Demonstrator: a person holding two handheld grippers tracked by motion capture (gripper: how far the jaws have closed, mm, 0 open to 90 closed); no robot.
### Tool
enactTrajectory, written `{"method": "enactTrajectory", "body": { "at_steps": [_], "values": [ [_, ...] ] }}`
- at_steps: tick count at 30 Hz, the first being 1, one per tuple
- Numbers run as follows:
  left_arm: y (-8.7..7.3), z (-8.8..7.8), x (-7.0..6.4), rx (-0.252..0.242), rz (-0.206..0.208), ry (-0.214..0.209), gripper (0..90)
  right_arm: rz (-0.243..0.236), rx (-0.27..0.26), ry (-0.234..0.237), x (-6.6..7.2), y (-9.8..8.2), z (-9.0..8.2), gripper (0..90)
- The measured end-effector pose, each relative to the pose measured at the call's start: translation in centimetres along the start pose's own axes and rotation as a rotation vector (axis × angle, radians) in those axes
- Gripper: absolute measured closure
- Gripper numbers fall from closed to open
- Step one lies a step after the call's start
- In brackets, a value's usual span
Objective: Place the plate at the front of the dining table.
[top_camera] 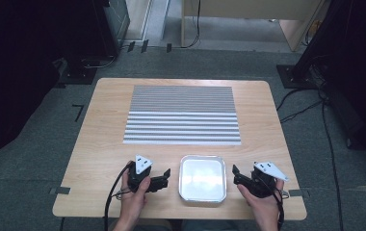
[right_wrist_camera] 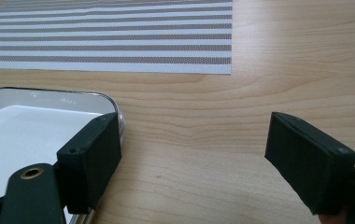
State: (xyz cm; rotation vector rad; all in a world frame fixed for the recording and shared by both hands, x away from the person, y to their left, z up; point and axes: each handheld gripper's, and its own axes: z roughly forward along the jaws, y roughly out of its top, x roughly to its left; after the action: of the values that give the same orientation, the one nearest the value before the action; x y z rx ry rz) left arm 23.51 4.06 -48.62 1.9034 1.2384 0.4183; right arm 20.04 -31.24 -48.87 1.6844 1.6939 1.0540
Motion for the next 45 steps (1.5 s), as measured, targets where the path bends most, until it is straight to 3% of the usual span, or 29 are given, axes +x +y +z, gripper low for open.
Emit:
{"method": "enactTrajectory", "body": {
  "at_steps": [13,19,20,25,27,29,30,32,36,39,41,45],
  "values": [
    [0.0,1.0,-2.5,0.014,0.022,-0.028,13.2,-0.016,0.007,0.038,0.9,-0.2,0.1,21.1],
    [0.1,1.4,-3.4,0.009,0.012,-0.038,14.0,0.004,-0.005,0.068,1.1,-0.3,0.0,33.4],
    [0.1,1.6,-3.7,0.010,0.009,-0.041,14.0,0.029,-0.008,0.073,0.9,-0.4,-0.1,38.0],
    [0.1,1.9,-4.2,0.012,0.009,-0.042,14.4,0.046,-0.029,0.093,1.0,-0.5,-0.2,44.5],
    [0.1,2.1,-4.4,0.006,-0.003,-0.050,14.4,0.077,-0.048,0.147,1.1,-0.6,-0.3,46.8],
    [0.1,2.1,-4.5,-0.002,-0.004,-0.053,14.7,0.090,-0.054,0.170,1.1,-0.6,-0.3,47.3],
    [0.1,1.9,-4.8,-0.035,0.001,-0.075,15.2,0.091,-0.057,0.178,1.1,-0.6,-0.3,47.7],
    [0.2,1.9,-5.1,-0.034,0.018,-0.067,15.2,0.098,-0.058,0.197,1.1,-0.7,-0.2,49.4],
    [0.3,2.1,-5.4,-0.030,0.008,-0.058,15.3,0.137,-0.014,0.244,1.1,-0.8,0.0,53.5],
    [0.3,2.3,-5.5,-0.033,-0.007,-0.030,27.2,0.160,0.020,0.270,1.1,-0.9,0.2,55.0],
    [0.3,2.4,-5.5,-0.021,-0.015,-0.037,27.8,0.189,0.042,0.284,0.9,-1.0,0.3,59.4],
    [0.2,2.6,-5.3,0.007,-0.046,-0.033,36.5,0.288,0.053,0.405,0.2,-1.4,0.9,67.9]
  ]
}}
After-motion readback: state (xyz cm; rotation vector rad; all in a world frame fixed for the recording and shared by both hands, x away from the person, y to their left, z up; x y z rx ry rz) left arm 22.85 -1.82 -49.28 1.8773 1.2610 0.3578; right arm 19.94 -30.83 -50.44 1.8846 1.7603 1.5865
